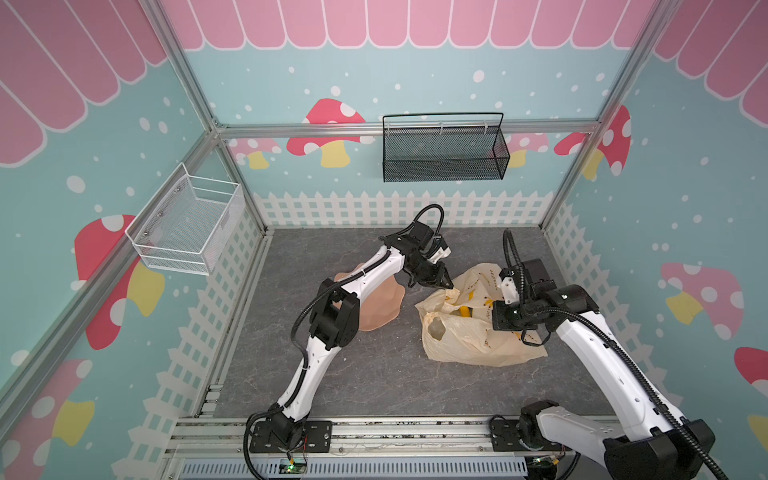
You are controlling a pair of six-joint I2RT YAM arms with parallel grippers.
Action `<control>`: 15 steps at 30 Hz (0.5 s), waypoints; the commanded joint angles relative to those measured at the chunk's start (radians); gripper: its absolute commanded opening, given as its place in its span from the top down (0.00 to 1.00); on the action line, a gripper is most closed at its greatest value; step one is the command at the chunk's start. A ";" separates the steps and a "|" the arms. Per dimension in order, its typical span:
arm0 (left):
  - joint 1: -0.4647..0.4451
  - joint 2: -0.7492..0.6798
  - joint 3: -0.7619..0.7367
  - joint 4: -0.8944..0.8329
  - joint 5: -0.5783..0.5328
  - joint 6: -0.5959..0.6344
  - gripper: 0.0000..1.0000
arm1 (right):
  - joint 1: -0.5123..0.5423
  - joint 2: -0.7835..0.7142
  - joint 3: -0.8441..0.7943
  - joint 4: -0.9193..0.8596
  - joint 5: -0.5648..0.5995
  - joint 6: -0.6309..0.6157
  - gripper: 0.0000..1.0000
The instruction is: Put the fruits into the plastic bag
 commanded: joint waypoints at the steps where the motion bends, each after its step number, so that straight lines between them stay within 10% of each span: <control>1: -0.002 0.034 0.037 -0.047 -0.004 0.030 0.74 | 0.002 0.002 0.019 -0.023 0.013 -0.020 1.00; 15: 0.003 -0.047 0.021 -0.047 -0.093 0.018 1.00 | 0.002 -0.010 0.021 -0.009 0.002 -0.004 1.00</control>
